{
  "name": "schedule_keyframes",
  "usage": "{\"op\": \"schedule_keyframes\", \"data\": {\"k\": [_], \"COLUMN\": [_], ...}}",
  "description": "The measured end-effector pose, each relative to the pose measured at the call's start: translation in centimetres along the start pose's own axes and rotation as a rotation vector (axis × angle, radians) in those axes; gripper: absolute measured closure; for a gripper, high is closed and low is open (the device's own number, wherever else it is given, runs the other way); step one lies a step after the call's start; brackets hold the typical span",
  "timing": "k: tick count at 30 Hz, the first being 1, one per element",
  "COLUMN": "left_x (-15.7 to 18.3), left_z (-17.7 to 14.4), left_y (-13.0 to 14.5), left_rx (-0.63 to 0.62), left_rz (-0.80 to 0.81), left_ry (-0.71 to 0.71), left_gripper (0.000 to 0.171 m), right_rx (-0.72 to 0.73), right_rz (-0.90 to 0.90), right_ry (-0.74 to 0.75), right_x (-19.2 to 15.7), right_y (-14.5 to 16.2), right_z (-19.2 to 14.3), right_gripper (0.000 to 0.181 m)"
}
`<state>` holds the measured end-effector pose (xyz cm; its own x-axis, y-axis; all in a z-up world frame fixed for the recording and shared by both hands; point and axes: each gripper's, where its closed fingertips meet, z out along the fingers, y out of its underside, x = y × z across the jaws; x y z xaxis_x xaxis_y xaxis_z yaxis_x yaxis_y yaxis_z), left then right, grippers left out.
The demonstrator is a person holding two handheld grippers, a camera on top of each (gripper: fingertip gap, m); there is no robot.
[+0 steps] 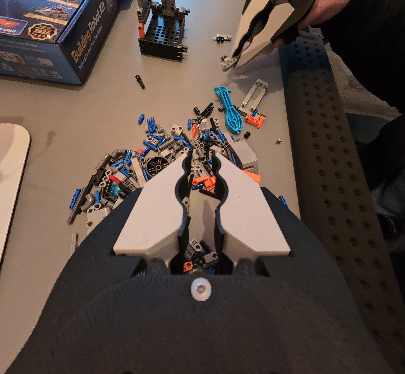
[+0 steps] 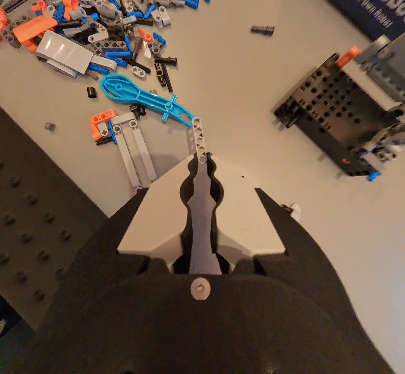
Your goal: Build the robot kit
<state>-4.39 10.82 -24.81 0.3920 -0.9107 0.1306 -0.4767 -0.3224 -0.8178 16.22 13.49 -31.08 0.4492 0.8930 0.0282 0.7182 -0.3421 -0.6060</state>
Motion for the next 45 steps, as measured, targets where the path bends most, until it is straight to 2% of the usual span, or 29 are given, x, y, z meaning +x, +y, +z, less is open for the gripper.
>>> {"op": "schedule_keyframes", "data": {"k": [6, 11, 13, 17, 21, 24, 29, 34, 37, 42, 45], "left_x": [-0.8, -1.3, -1.5, -1.9, -2.4, -2.6, -2.6, -3.2, -3.5, -4.7, -4.9], "left_z": [-0.8, -1.4, -1.6, -2.0, -2.0, -2.1, -2.0, -2.6, -3.0, -3.1, -3.3], "left_y": [0.8, 1.1, 1.2, 1.0, 1.4, 1.4, 1.4, 1.5, 1.3, 2.1, 1.8], "left_rx": [-0.019, -0.026, -0.026, -0.010, -0.018, -0.013, -0.010, -0.012, 0.012, -0.015, 0.001], "left_rz": [-0.016, -0.024, -0.019, -0.029, -0.029, -0.029, -0.025, -0.041, -0.054, -0.083, -0.084], "left_ry": [-0.029, -0.049, -0.064, -0.080, -0.105, -0.112, -0.115, -0.145, -0.151, -0.203, -0.212], "left_gripper": [0.156, 0.156, 0.156, 0.157, 0.158, 0.158, 0.159, 0.159, 0.159, 0.161, 0.161], "right_rx": [-0.095, -0.130, -0.102, -0.005, 0.064, 0.056, 0.015, -0.028, 0.012, 0.015, 0.035], "right_rz": [0.017, 0.003, -0.012, -0.135, -0.226, -0.259, -0.299, -0.320, -0.270, -0.280, -0.265], "right_ry": [-0.057, -0.041, -0.024, -0.022, -0.105, -0.183, -0.295, -0.238, -0.224, -0.149, -0.181], "right_x": [-0.9, -0.6, -0.4, -1.5, -3.9, -5.2, -7.2, -6.2, -5.1, -2.8, -2.8], "right_y": [1.2, 1.1, 0.0, -4.9, -9.9, -11.9, -12.2, -11.9, -13.1, -14.6, -15.8], "right_z": [1.3, 0.8, -0.2, -0.4, 2.3, 5.4, 8.7, 9.6, 9.3, 9.9, 10.1], "right_gripper": [0.175, 0.162, 0.158, 0.167, 0.171, 0.172, 0.170, 0.170, 0.172, 0.172, 0.170]}}
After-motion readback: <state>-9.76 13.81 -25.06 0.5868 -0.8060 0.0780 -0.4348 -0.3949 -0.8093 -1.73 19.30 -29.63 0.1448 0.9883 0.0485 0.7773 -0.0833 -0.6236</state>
